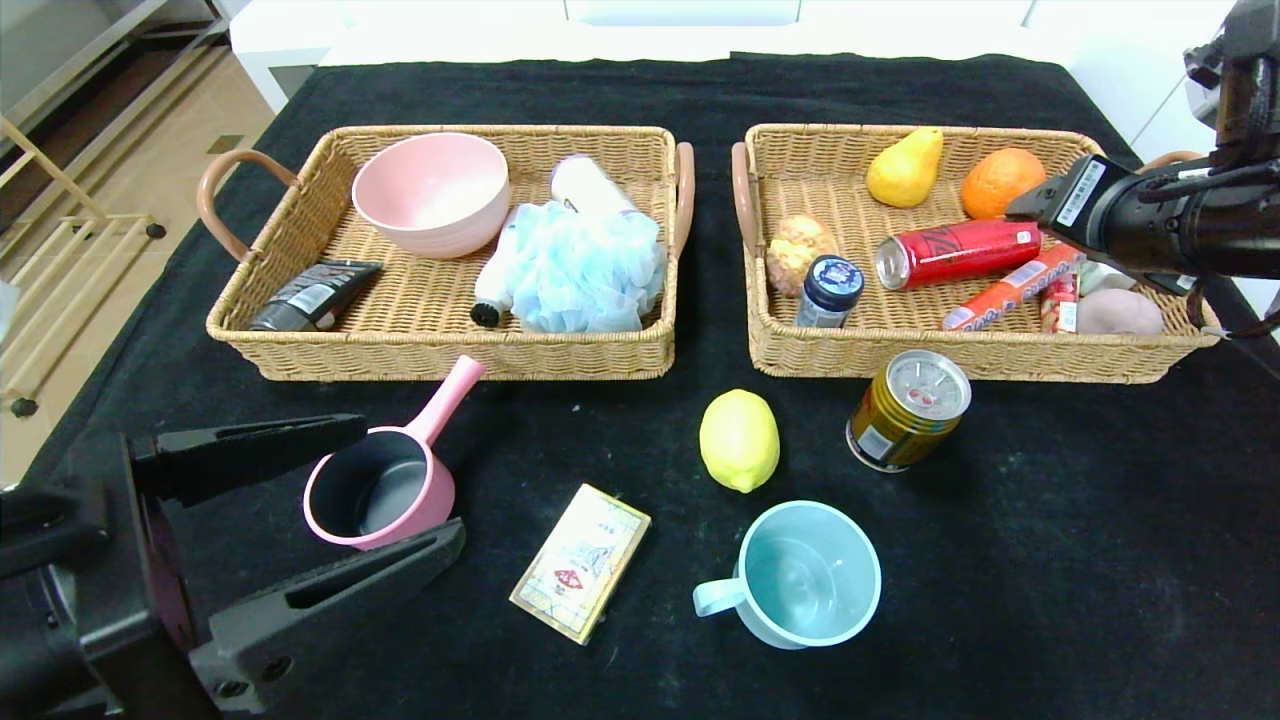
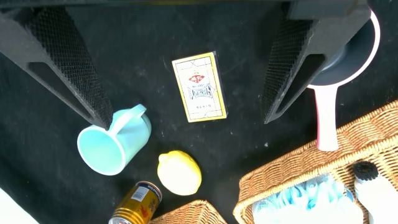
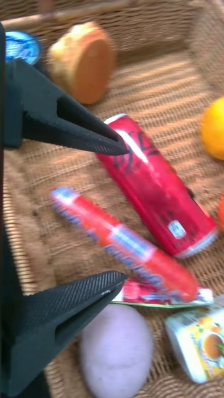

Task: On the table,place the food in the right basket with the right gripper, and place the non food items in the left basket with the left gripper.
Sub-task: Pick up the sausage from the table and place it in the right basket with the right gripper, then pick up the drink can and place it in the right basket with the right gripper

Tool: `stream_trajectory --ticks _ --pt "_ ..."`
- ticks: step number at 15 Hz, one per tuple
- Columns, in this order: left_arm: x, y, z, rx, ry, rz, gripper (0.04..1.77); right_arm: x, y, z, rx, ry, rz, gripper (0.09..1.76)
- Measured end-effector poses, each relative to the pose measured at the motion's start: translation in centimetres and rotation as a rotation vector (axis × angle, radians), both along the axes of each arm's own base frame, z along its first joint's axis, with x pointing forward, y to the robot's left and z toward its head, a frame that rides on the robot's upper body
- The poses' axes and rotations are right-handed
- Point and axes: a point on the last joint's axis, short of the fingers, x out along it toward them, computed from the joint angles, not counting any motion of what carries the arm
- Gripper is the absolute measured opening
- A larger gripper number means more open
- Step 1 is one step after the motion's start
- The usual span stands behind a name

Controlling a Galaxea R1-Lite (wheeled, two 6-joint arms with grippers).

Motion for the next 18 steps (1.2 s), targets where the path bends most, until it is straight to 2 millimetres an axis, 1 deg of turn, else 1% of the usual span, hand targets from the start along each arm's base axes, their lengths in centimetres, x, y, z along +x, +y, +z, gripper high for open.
stream_trajectory --ticks 2,5,8,12,14,15,18 --pt "0.0 0.0 0.0 0.000 0.001 0.000 1.72 -1.7 0.8 0.0 -0.066 0.015 0.057 1.46" --pt "0.0 0.0 0.1 -0.004 -0.006 0.001 1.72 -5.4 2.3 -0.1 -0.198 0.058 0.188 1.54" --pt "0.0 0.0 0.0 0.000 -0.003 0.000 1.72 -9.2 4.3 -0.3 -0.266 0.138 0.309 1.59" --pt "-0.2 0.1 0.1 0.000 -0.009 -0.004 1.72 -12.6 7.0 -0.4 -0.352 0.187 0.374 1.64" --pt "-0.2 0.0 -0.1 0.004 -0.003 -0.010 1.72 -13.7 8.2 -0.8 -0.346 0.217 0.380 1.66" --pt "-0.2 0.0 -0.1 0.005 -0.001 -0.014 1.72 -13.8 8.8 -1.1 -0.330 0.226 0.371 1.66" --pt "-0.3 -0.1 -0.2 0.007 0.001 -0.023 1.72 -13.1 10.1 -2.2 -0.313 0.260 0.354 1.68"
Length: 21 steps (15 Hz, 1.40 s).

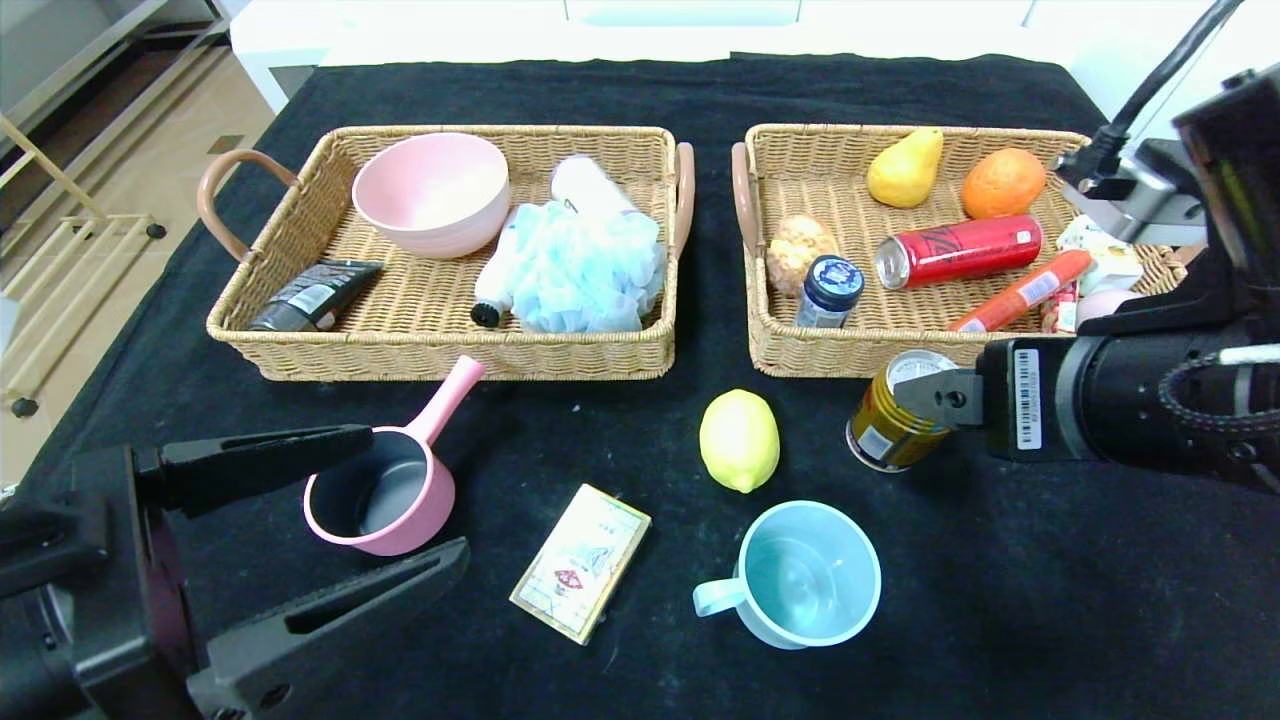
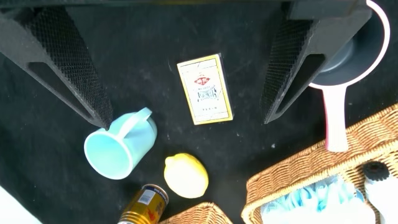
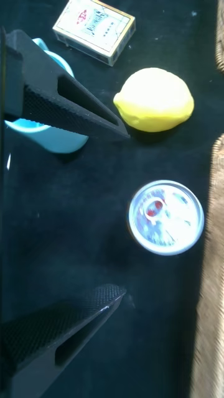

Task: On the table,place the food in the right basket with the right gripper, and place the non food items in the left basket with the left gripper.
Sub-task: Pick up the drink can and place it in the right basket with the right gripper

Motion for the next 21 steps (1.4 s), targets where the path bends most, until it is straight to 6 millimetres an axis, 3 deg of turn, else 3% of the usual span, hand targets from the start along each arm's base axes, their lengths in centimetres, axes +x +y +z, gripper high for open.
stream_trajectory --ticks 8,21 --pt "0.0 0.0 -0.1 0.004 -0.001 -0.003 1.72 3.8 2.3 -2.3 0.026 0.048 -0.134 1.70" --pt "-0.1 0.0 0.0 0.005 -0.010 -0.004 1.72 7.2 2.4 -4.5 0.013 0.075 -0.222 1.70"
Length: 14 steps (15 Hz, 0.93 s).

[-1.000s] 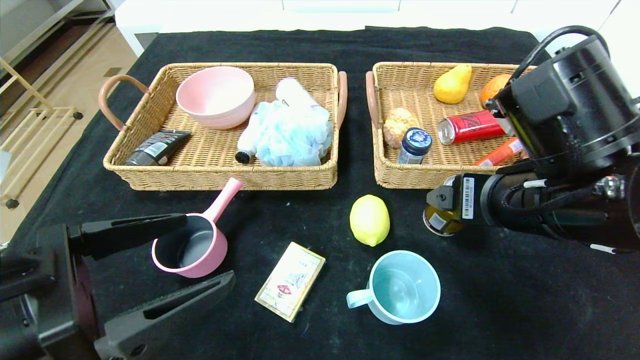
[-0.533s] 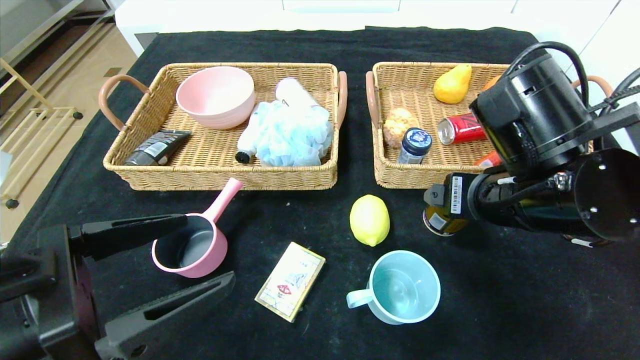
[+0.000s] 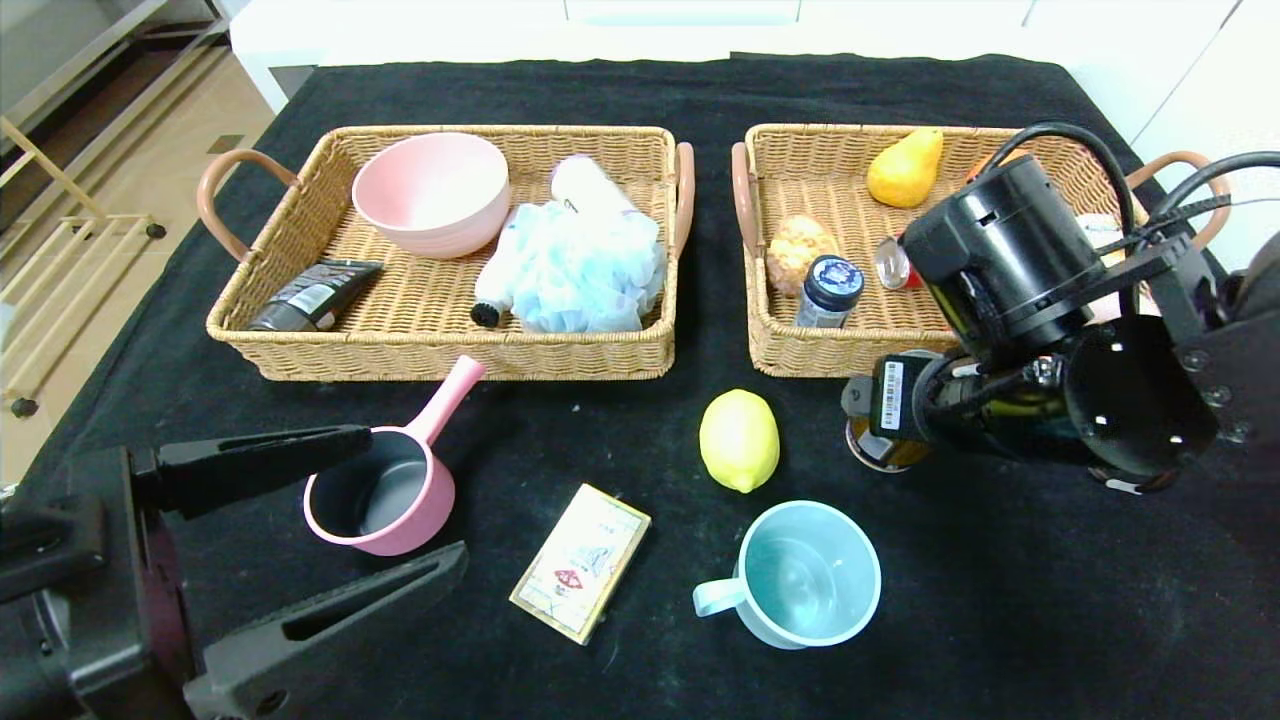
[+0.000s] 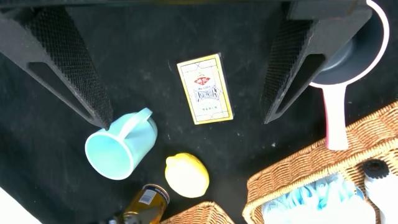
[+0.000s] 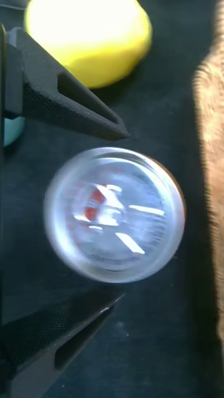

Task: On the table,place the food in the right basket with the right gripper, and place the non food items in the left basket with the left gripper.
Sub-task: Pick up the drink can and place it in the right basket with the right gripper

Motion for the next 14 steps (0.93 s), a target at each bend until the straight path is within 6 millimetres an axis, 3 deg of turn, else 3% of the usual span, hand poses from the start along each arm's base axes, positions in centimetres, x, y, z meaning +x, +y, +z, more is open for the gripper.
stream_trajectory --ticks 6,9,14 --pt "-0.1 0.1 0.1 -0.002 -0.007 0.001 1.72 1.4 0.1 -0.8 0.013 -0.015 -0.022 1.70" --pt "-0.2 0.1 0.1 -0.003 -0.010 0.001 1.72 1.6 0.2 -1.0 0.011 -0.011 -0.024 1.22" --pt "-0.2 0.2 0.2 -0.004 -0.015 0.001 1.72 1.8 0.2 -1.2 0.007 -0.007 -0.029 1.19"
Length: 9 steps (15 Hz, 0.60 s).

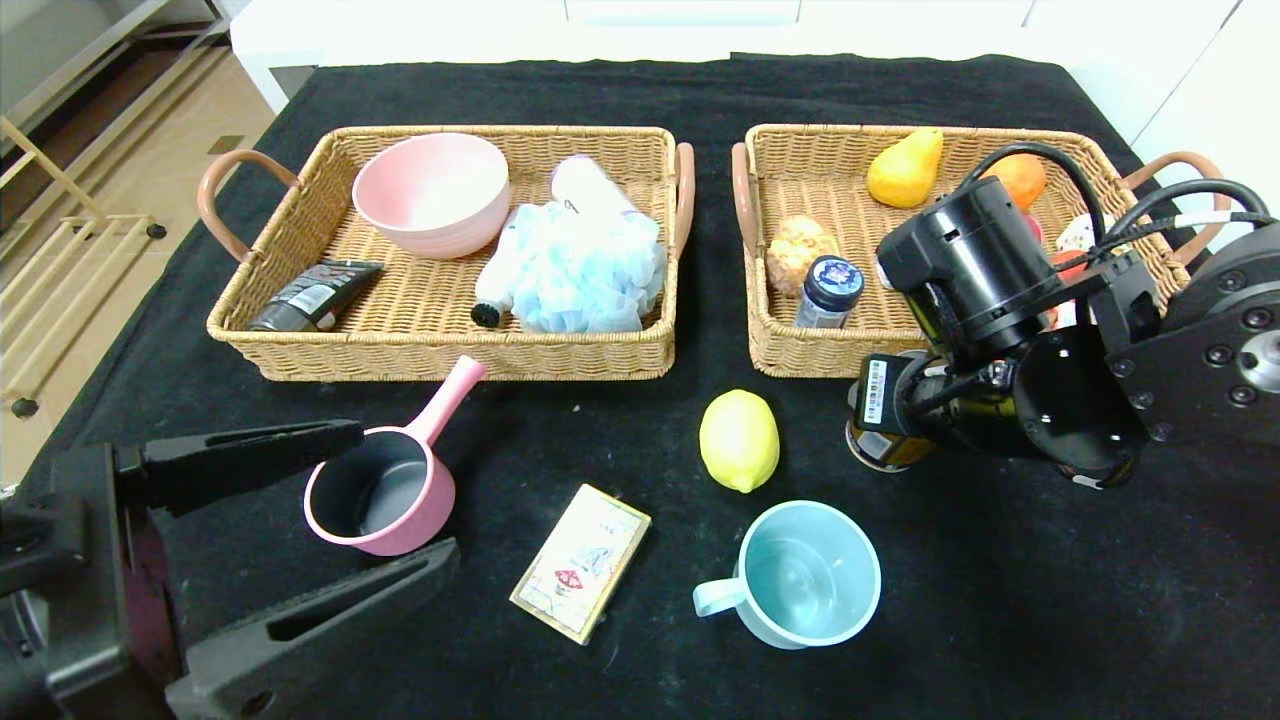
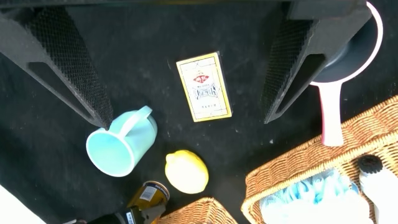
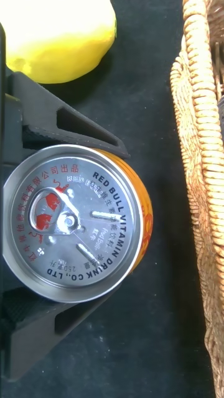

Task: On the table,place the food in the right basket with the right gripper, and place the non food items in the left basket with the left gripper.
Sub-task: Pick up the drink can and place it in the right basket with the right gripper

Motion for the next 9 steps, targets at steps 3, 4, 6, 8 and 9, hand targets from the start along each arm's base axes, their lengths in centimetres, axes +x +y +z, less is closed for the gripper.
stream_trajectory --ticks 3,4,6,8,9 --pt "-0.03 0.02 0.01 0.000 -0.001 0.000 1.72 0.09 0.01 -0.13 -0.002 0.003 -0.002 1.19" --pt "-0.03 0.02 0.01 0.000 0.000 0.000 1.72 0.13 0.00 -0.18 -0.004 0.004 -0.003 1.19" --pt "-0.05 0.03 0.01 0.001 0.000 0.000 1.72 0.15 -0.03 -0.21 -0.004 0.006 -0.004 1.19" --pt "-0.06 0.04 0.00 0.002 0.000 0.000 1.72 0.09 -0.15 -0.07 -0.003 0.005 -0.003 1.19" --pt "-0.07 0.05 0.01 0.001 -0.001 0.000 1.72 -0.03 -0.24 0.12 0.000 0.003 -0.001 1.19"
